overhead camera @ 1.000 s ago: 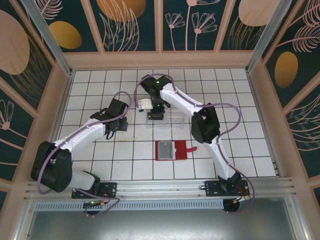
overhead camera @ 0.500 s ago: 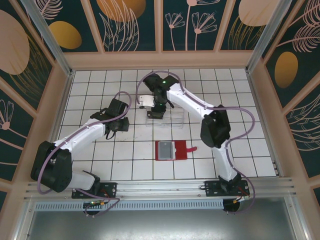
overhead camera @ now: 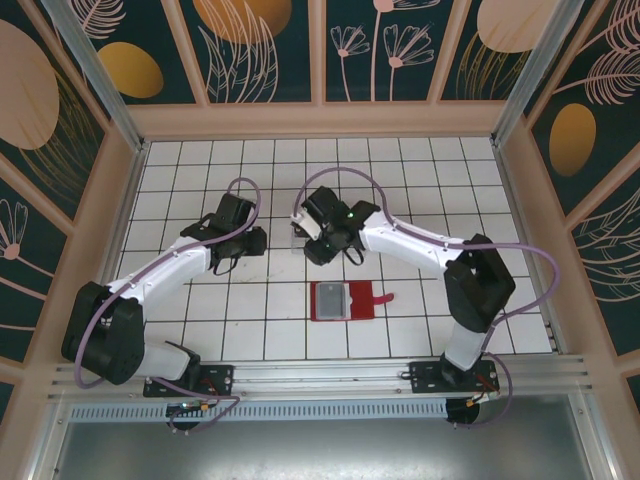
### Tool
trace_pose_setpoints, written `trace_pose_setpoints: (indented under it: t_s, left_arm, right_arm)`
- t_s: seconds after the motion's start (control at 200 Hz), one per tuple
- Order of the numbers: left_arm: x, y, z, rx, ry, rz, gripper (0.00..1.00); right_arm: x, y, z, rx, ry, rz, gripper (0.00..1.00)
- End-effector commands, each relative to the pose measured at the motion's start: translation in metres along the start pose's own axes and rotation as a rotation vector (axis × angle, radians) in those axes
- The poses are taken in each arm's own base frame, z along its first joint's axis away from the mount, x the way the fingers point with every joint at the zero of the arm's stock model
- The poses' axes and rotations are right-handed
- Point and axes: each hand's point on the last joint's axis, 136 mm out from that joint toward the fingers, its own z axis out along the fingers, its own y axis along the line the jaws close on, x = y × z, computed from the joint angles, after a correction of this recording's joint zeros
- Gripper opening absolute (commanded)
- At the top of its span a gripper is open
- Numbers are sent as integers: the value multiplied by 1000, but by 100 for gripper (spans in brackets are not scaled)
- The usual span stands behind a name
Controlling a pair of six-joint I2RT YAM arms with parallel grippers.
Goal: Take the credit cards out of the card holder
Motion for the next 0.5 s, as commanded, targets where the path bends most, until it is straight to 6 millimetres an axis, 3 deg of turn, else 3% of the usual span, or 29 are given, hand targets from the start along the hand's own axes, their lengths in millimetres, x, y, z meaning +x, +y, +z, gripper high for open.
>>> trace_pose_setpoints:
  t_s: [0.0, 0.235, 0.495]
  left_arm:
    - [-24, -15, -1, 70, -63, -70, 23]
    - [-36, -20, -3, 94, -103, -114, 24]
    - [-40, -27, -1, 123, -104, -121, 23]
  right_arm:
    - [-8, 7, -20, 25, -123, 316, 35]
    - [43, 19, -22, 181, 7, 343, 37]
    - [81, 26, 3, 201, 113, 399, 46]
